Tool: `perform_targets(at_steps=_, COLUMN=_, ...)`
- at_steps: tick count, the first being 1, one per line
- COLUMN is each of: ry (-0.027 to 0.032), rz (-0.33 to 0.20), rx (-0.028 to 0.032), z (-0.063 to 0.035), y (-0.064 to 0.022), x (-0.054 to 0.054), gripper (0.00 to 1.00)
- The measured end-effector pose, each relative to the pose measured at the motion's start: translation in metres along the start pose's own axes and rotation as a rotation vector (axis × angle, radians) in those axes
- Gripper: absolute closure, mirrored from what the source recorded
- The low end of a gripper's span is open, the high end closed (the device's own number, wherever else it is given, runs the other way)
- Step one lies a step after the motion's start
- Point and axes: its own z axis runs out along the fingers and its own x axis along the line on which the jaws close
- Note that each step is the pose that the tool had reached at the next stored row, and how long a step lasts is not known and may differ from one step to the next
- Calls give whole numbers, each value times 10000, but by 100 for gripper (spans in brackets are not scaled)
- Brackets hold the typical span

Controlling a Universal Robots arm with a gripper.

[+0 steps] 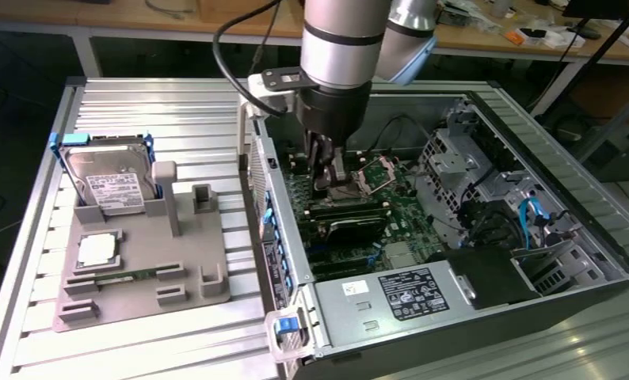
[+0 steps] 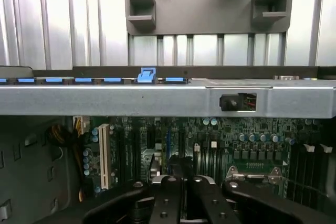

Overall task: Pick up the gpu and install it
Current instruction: 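Press down on the gpu until it lock into place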

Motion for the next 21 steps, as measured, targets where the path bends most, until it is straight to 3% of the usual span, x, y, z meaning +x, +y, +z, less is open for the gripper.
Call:
perform_targets(at_steps=5, ry=-42, rz=-46, rx=-624, z=8, y=-163, x=2, gripper=89)
perform_targets(at_steps=9, ry=-149, rz=-75, rx=-1037, z=16, y=-259, x=2, gripper=89)
perform_targets(at_steps=10, ry=-188, rz=-89, rx=-1243, z=19, y=-280, x=2, gripper=89)
perform_targets(at_steps=11, ry=-211, rz=-99, rx=-1372, z=20, y=-285, x=2, gripper=89)
perform_targets(at_steps=13, ry=-281, rz=-126, rx=-1774, z=21, y=-285, x=2, gripper=89)
perform_targets(at_steps=14, ry=-295, rz=-134, rx=-1903, z=23, y=-285, x=2, gripper=89)
perform_targets(at_steps=15, ry=-300, rz=-140, rx=-1998, z=27, y=-285, x=3, gripper=89)
perform_targets(at_steps=17, ry=-302, rz=-148, rx=-2128, z=39, y=-284, x=8, gripper=89)
perform_targets(at_steps=21, ry=-336, rz=-160, rx=-2283, z=53, y=-269, x=12, gripper=89)
